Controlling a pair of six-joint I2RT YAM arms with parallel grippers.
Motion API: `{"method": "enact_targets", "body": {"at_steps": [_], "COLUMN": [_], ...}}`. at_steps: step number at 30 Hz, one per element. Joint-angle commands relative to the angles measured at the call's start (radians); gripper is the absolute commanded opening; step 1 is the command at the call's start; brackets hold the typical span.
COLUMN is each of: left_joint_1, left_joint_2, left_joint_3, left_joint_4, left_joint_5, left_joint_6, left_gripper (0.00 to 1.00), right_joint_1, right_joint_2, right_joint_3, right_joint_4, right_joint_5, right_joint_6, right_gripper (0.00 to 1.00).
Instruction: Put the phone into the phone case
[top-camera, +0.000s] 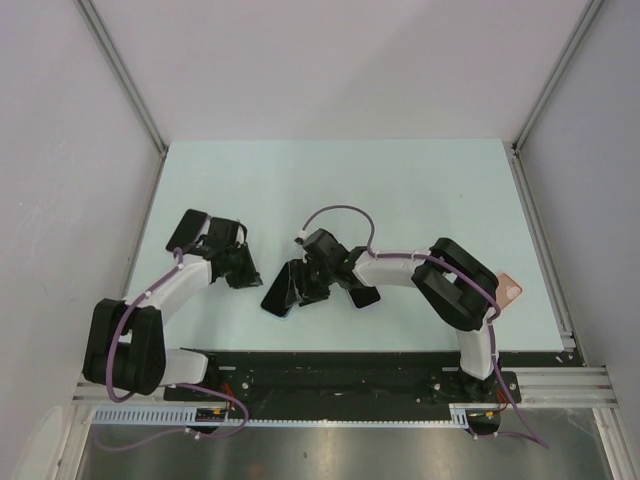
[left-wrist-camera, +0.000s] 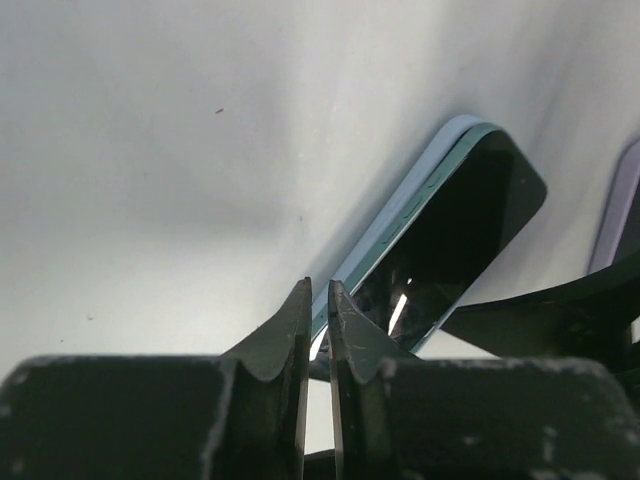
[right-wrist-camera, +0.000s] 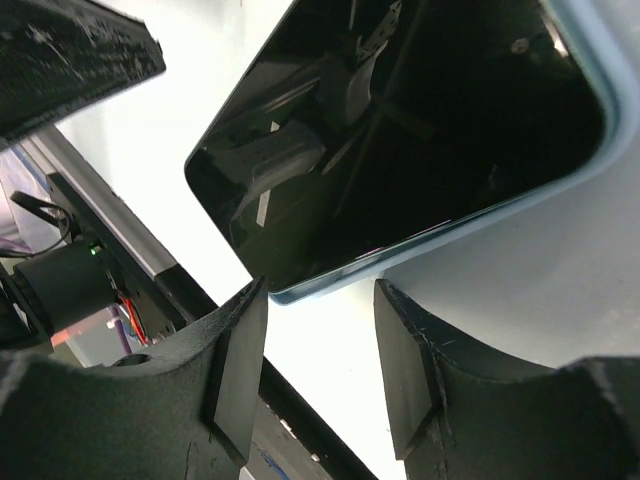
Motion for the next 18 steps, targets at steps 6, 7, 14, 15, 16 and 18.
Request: {"method": "enact_targets", "body": {"at_steps": [6, 7, 14, 15, 16, 18], "left_joint_1": [-0.020, -0.024, -0.091, -0.112, -0.125, -0.152], "left_joint_2": [0.025, 0.022, 0.011, 0.009, 0.009, 0.012], "left_joint_3": [-0.022, -0.028, -0.106, -0.123, -0.128, -0.128], "left_joint_4": [-0.009, -0.001, 0.083, 0.097, 0.099, 0.111], "left_joint_5": [0.036, 0.053, 0.123, 0.125, 0.123, 0.125], "left_joint_6": [0.015, 0.009, -0.082, -0.092, -0.108, -0.122], "left_gripper": [0.12, 0.12, 0.11, 0.11, 0.11, 0.11], "right_joint_1": [-0.027, -0.030, -0.043, -0.044, -0.044, -0.044], "right_joint_2": [0.009, 0.012, 0.033, 0.036, 0.038, 0.039], "right_joint_3": [-0.027, -0.027, -0.027, -0.027, -0.027, -0.027], "right_joint_4": [-0.016, -0.006, 0.042, 0.045, 0.047, 0.050], "right_joint_5": [0.082, 0.079, 0.058, 0.055, 0.053, 0.053], "right_joint_6": [0.046, 0.050, 0.093, 0.098, 0.102, 0.107], "right_gripper": [0.51, 0.51, 0.51, 0.51, 0.51, 0.51]}}
